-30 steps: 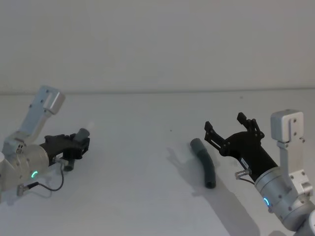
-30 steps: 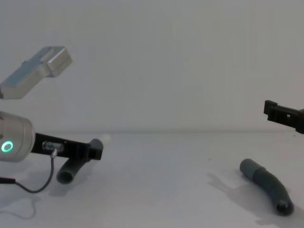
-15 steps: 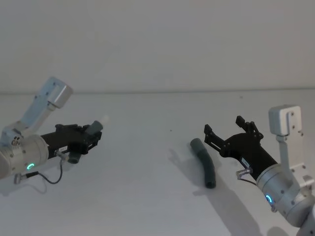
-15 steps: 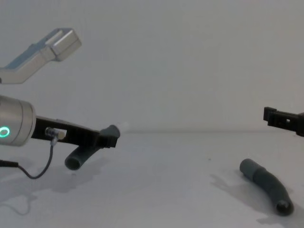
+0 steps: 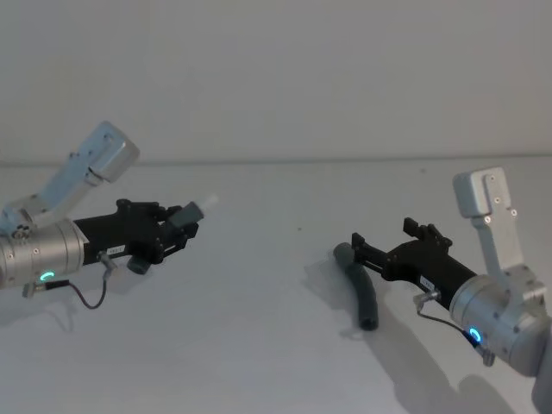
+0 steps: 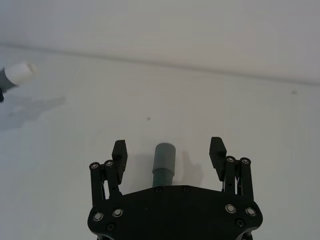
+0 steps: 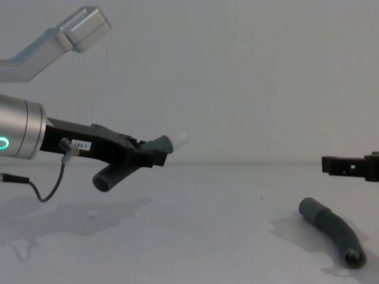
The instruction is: Use both hands to pick up one end of the pipe from the table, align the ends, and insert them.
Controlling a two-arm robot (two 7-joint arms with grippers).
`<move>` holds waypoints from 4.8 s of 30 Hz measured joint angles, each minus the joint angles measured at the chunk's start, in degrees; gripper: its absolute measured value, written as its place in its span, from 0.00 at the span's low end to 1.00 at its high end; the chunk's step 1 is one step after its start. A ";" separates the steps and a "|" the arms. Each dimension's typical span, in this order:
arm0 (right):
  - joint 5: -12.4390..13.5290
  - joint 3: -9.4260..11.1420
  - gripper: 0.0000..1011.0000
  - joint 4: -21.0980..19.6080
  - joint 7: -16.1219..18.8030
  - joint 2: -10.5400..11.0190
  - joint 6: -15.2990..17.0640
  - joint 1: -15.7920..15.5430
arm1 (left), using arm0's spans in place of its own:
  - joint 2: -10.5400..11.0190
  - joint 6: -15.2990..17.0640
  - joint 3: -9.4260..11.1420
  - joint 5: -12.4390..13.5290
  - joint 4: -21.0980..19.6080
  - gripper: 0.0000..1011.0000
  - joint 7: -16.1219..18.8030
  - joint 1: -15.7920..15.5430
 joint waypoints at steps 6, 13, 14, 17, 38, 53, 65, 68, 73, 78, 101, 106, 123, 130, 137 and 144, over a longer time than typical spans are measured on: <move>0.70 -0.64 0.99 1.22 1.25 0.53 4.94 2.21 | 0.58 -4.36 1.45 0.24 1.56 0.34 -4.22 -2.10; 1.10 -1.43 0.99 2.93 2.62 0.85 8.64 4.35 | 1.07 -11.57 3.51 0.83 3.98 0.34 -9.96 -4.98; 1.16 -1.55 0.99 3.20 2.89 0.88 9.30 4.71 | 1.07 -11.57 3.51 0.83 3.98 0.34 -9.96 -4.98; 1.21 -1.77 0.99 3.67 3.32 0.92 10.17 5.26 | 1.27 -13.62 4.24 1.13 4.74 0.34 -11.44 -5.88; 0.49 -2.62 0.99 5.23 4.55 0.61 11.73 6.06 | 2.12 -20.15 6.72 2.43 7.04 0.34 -16.26 -8.81; -0.71 -3.71 0.99 8.62 5.47 -0.62 10.48 7.23 | 2.22 -21.03 7.03 2.60 7.34 0.34 -16.87 -9.21; -1.41 -4.02 0.99 10.72 5.98 -1.11 9.82 8.05 | 2.25 -21.23 7.11 2.64 7.40 0.34 -17.03 -9.28; -1.66 -4.16 0.99 11.35 6.30 -1.19 9.61 8.30 | 2.25 -21.26 7.13 2.64 7.42 0.34 -17.05 -9.30; -1.96 -4.36 0.99 12.00 6.54 -1.30 9.24 8.57 | 2.25 -21.29 7.14 2.64 7.44 0.34 -17.08 -9.33; -2.30 -4.50 0.99 12.69 6.78 -1.43 8.73 8.79 | 2.25 -21.31 7.14 2.64 7.44 0.34 -17.11 -9.35; -2.77 -4.68 0.45 13.71 7.14 -1.64 7.92 9.12 | 2.25 -21.35 7.14 2.64 7.43 0.34 -17.12 -9.34; -2.79 -4.68 0.30 13.76 7.17 -1.67 7.87 9.15 | 2.26 -21.35 7.14 2.64 7.43 0.34 -17.12 -9.34; -3.11 -4.82 0.24 13.66 7.61 -1.27 7.16 9.25 | 2.25 -21.34 7.14 2.64 7.43 0.34 -17.12 -9.34; -4.20 -5.55 0.24 12.57 9.36 0.64 4.24 9.67 | 2.25 -21.34 7.14 2.64 7.43 0.34 -17.12 -9.34; -5.49 -6.36 0.24 11.41 11.62 2.89 0.82 10.23 | 2.25 -21.34 7.14 2.64 7.43 0.34 -17.11 -9.34; -7.14 -7.65 0.24 9.77 15.00 6.29 -4.12 11.38 | 2.25 -21.34 7.14 2.63 7.43 0.34 -17.11 -9.34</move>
